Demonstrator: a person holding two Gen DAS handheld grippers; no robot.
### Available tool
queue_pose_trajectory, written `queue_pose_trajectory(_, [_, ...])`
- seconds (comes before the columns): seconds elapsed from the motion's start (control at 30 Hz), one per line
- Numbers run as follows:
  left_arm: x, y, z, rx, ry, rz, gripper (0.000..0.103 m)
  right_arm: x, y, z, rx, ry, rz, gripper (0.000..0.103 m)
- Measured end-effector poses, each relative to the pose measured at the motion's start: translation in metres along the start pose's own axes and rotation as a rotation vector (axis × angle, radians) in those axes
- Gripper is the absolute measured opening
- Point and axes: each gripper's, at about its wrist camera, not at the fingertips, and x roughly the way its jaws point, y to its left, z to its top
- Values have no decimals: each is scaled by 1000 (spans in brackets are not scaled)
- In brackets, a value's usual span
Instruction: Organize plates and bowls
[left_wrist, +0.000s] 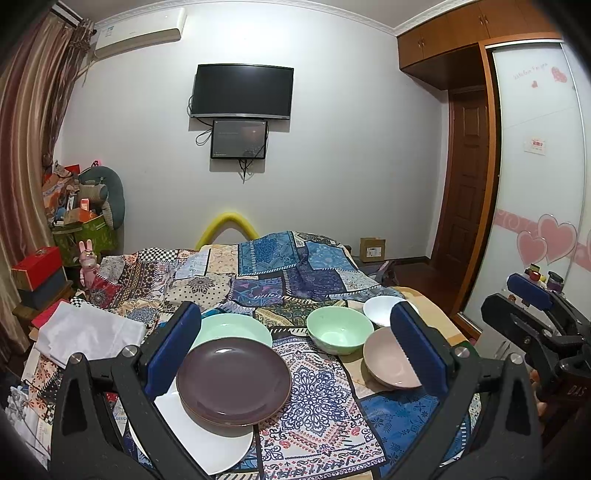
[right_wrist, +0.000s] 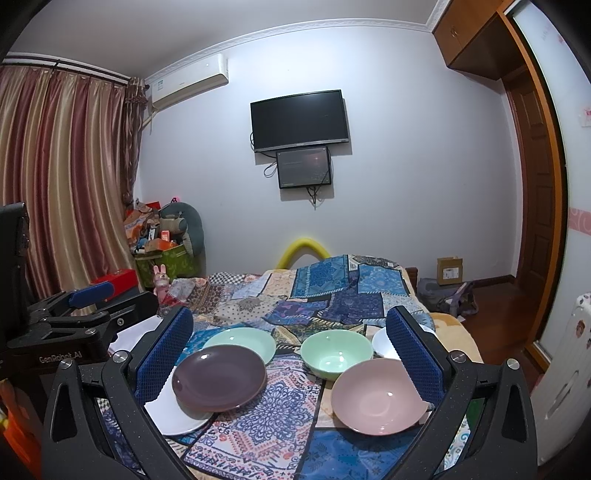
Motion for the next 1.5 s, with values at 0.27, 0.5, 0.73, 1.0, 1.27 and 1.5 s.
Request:
queue_pose_trajectory(0.27, [0,0,0,0,-1,0,103,0,0,-1,0,-1,0,103])
queue_pose_trajectory(0.5, [1,2,-1,-3,1,2,103,2,2,-2,-2,2,1,103])
queue_pose_trajectory(0.73, [6,14,-4,-15,6,6,103,11,3,-5,-3,23,3,103])
queue_pose_trajectory(1.0, [27,46,-6,-56,37,46,103,38,6,-13,-3,81,19,103])
queue_pose_trajectory(1.27, [60,93,-16,-72,147,90,103,72,14,-26,-31,160,49,103])
queue_pose_trajectory(1.5, [92,138,-35,-96,217,140,103,111,27,-45,-53,262,89,103])
